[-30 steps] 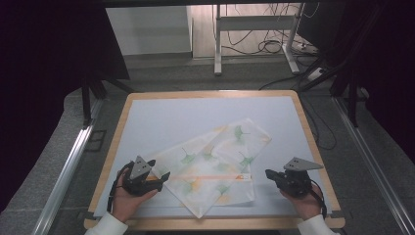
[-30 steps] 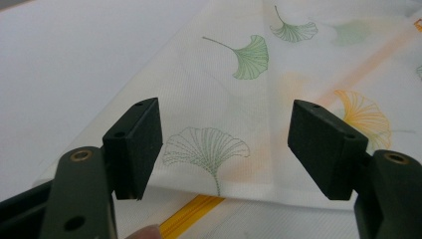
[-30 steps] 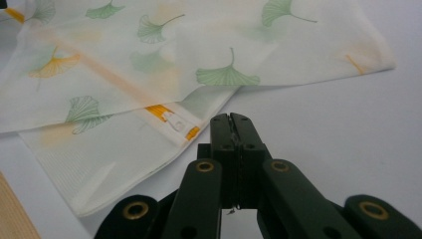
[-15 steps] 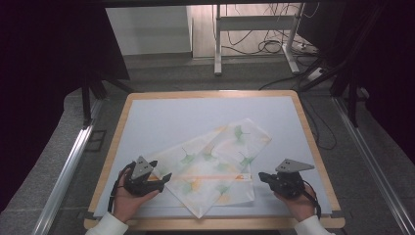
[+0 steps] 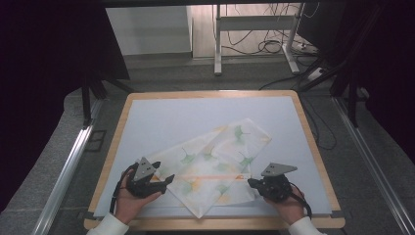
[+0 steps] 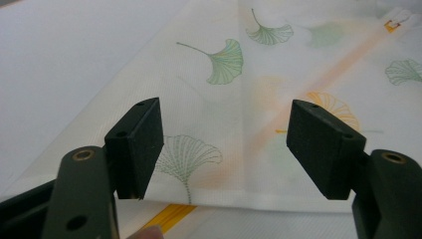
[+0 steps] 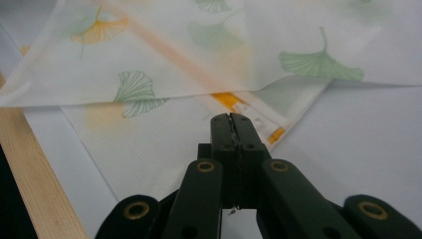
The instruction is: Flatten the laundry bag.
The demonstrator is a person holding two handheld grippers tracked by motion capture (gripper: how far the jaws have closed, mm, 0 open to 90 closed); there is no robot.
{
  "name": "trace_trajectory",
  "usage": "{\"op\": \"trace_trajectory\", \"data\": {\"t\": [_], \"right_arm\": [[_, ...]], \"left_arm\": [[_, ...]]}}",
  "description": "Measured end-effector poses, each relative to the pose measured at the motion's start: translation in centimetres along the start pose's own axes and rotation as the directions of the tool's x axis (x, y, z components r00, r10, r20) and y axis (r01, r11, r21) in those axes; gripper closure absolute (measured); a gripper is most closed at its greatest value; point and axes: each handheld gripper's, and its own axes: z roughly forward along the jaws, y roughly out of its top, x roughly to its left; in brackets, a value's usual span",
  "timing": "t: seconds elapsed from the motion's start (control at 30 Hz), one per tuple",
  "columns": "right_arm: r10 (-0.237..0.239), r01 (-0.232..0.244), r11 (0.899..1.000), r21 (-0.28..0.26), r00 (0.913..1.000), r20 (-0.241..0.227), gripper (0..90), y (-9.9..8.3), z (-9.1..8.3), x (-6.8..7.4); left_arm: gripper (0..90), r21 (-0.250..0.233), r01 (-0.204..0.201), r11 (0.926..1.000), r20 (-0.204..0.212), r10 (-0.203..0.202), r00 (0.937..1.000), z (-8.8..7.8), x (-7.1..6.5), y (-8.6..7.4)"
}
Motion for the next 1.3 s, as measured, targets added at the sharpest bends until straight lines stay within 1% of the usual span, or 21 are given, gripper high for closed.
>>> {"op": "trace_trajectory", "data": {"t": [0.03,0.07,0.17,0.3,0.37,0.43,0.5,0.6,0.7,0.83,0.93,1.0,1.03,1.07,1.1,1.17,1.2,1.23,1.3], "right_arm": [[0.0,0.0,1.0,0.0,1.0,0.0,89.1,0.0,0.0,0.0],[-0.012,0.012,1.0,0.021,0.9999,-0.008,89.0,0.0,0.5,0.3],[-0.015,0.015,0.999,0.04,0.9998,-0.017,89.1,0.0,1.1,0.6],[-0.025,0.026,0.998,0.053,0.9993,-0.028,89.1,0.1,1.5,0.9],[-0.027,0.029,0.998,0.059,0.9991,-0.034,89.0,0.0,1.7,1.0],[-0.03,0.033,0.997,0.068,0.9988,-0.039,89.1,0.0,1.9,1.2],[-0.029,0.032,0.997,0.068,0.9986,-0.045,89.1,0.1,2.1,1.3],[-0.036,0.039,0.996,0.077,0.9982,-0.049,89.1,0.1,2.3,1.5],[-0.039,0.043,0.996,0.082,0.9978,-0.053,89.1,0.1,2.4,1.5],[-0.031,0.035,0.996,0.079,0.9979,-0.056,89.2,0.1,2.4,1.4],[-0.032,0.036,0.996,0.079,0.9978,-0.058,89.2,0.1,2.4,1.3],[-0.032,0.037,0.996,0.08,0.9976,-0.062,89.2,0.1,2.4,1.2],[-0.032,0.037,0.996,0.08,0.9976,-0.062,89.2,0.1,2.4,1.2],[-0.027,0.032,0.996,0.08,0.9976,-0.064,89.2,0.1,2.4,1.2],[-0.026,0.031,0.996,0.079,0.9977,-0.063,89.2,0.0,2.4,1.2],[-0.025,0.03,0.996,0.079,0.9977,-0.063,89.2,0.0,2.4,1.2],[-0.026,0.031,0.996,0.079,0.9976,-0.064,89.2,0.0,2.4,1.2],[-0.027,0.032,0.996,0.079,0.9976,-0.064,89.2,0.0,2.4,1.2],[-0.027,0.032,0.996,0.079,0.9976,-0.064,89.2,0.0,2.4,1.2]], "left_arm": [[30.4,0.0,0.0,1.0,0.0,0.0,1.0,0.0,0.0,0.0],[30.4,0.004,-0.006,1.0,0.007,0.006,1.0,0.0,-0.2,0.0],[30.4,0.0,-0.011,0.9999,0.013,0.011,0.9999,0.1,-0.4,0.1],[30.6,-0.006,-0.02,0.9998,0.022,0.02,0.9996,0.1,-0.8,0.3],[30.5,-0.004,-0.021,0.9998,0.033,0.022,0.9992,0.3,-1.0,0.3],[30.5,-0.002,-0.031,0.9995,0.043,0.031,0.9986,0.4,-1.4,0.5],[30.5,0.0,-0.037,0.9993,0.06,0.037,0.9975,0.6,-1.8,0.6],[30.2,0.018,-0.051,0.9985,0.091,0.05,0.9946,1.1,-2.4,0.8],[30.1,0.025,-0.075,0.9969,0.103,0.072,0.992,1.5,-3.1,0.9],[30.1,0.03,-0.09,0.9955,0.123,0.086,0.9887,1.9,-4.0,1.1],[29.9,0.039,-0.11,0.9932,0.142,0.103,0.9845,2.3,-4.6,1.2],[29.6,0.044,-0.117,0.9921,0.157,0.109,0.9816,2.5,-5.0,1.3],[29.5,0.044,-0.117,0.9921,0.157,0.109,0.9816,2.5,-5.0,1.3],[28.7,0.046,-0.125,0.991,0.159,0.116,0.9803,2.8,-5.4,1.4],[27.8,0.045,-0.124,0.9912,0.155,0.116,0.9811,2.9,-5.6,1.4],[27.1,0.045,-0.125,0.9912,0.171,0.115,0.9785,3.1,-6.0,1.5],[26.8,0.045,-0.125,0.9912,0.171,0.115,0.9785,3.1,-6.0,1.5],[26.3,0.054,-0.128,0.9902,0.191,0.116,0.9747,3.4,-6.4,1.6],[24.7,0.064,-0.14,0.9881,0.209,0.124,0.9701,3.7,-6.9,1.6]]}}
